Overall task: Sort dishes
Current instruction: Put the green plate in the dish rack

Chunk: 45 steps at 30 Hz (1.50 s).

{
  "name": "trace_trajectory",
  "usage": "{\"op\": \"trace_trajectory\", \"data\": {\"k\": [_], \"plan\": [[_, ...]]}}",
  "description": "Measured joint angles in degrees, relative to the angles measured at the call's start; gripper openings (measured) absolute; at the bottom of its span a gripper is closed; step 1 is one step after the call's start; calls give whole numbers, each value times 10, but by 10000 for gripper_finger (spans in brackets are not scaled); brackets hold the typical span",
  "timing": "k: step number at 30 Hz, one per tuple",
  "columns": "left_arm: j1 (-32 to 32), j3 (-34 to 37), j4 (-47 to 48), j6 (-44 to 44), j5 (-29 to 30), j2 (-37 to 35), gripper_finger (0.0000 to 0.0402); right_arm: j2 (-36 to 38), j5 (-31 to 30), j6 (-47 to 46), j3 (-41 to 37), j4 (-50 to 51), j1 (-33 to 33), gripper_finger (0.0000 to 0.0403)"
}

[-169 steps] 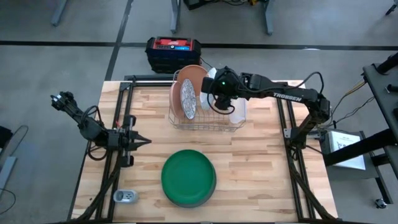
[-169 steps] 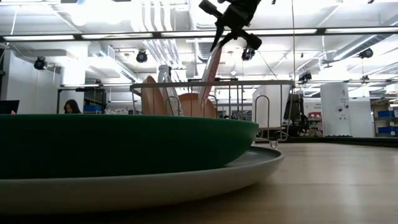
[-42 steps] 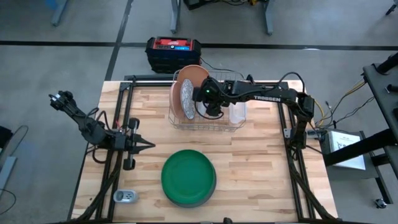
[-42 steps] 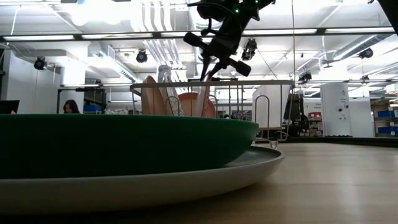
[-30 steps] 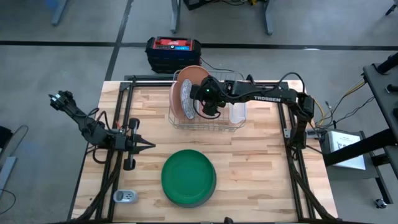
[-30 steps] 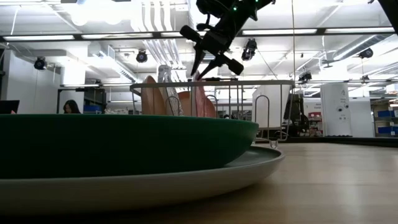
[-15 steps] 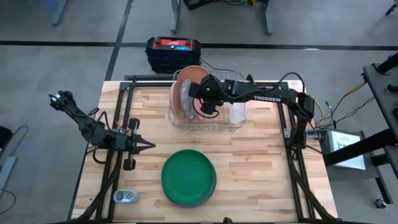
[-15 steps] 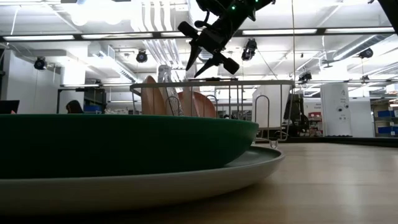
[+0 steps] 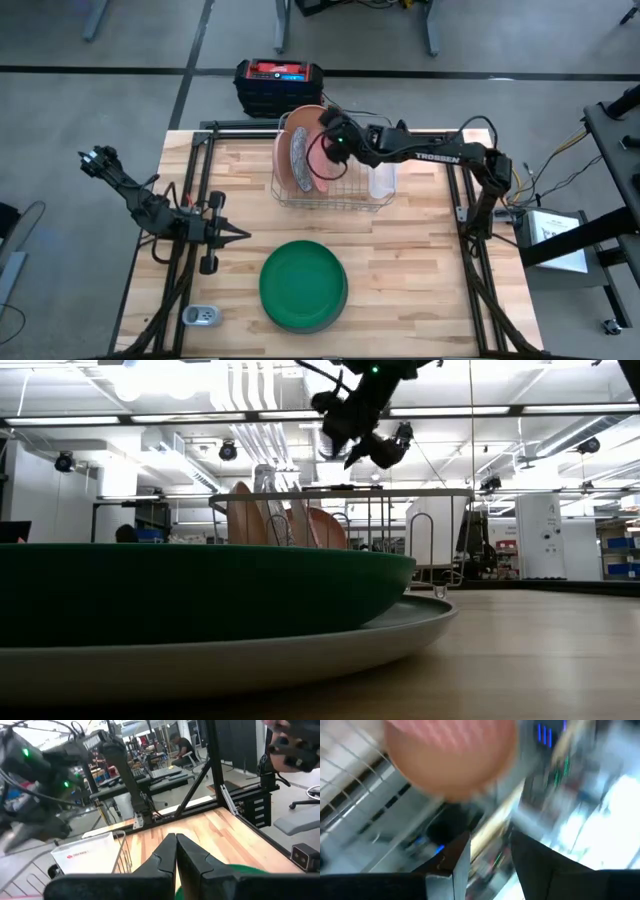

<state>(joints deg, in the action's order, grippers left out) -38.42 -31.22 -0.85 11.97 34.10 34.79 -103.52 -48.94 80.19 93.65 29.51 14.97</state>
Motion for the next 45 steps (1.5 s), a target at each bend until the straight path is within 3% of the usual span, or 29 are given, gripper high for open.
{"op": "trace_trajectory", "data": {"k": [4, 9, 11, 14, 18, 28, 33, 40, 45], "plan": [[0, 0, 33, -30, 2, 1, 0, 16, -56, -264, 0, 10, 1, 108], [1, 0, 86, -88, 26, 9, 0, 41, -42, -538, 0, 131, -5, 95], [1, 0, 114, -125, 27, 17, 0, 53, -12, -650, 0, 208, -13, 92], [1, 0, 163, -191, 20, 33, 0, 74, 81, -806, 0, 313, -31, 89], [1, 0, 214, -272, 6, 67, 0, 92, 192, -978, -10, 351, -72, 83], [1, 0, 224, -308, -74, 168, 0, 97, 202, -1180, -70, 301, -269, 69], [1, 0, 214, -313, -113, 201, 0, 96, 226, -1285, -123, 205, -348, 62], [-6, 0, 170, -327, -171, 261, 0, 96, 258, -1415, -220, 57, -410, 73], [-24, 0, 142, -329, -172, 311, 0, 96, 260, -1489, -281, -28, -430, 92]]}}
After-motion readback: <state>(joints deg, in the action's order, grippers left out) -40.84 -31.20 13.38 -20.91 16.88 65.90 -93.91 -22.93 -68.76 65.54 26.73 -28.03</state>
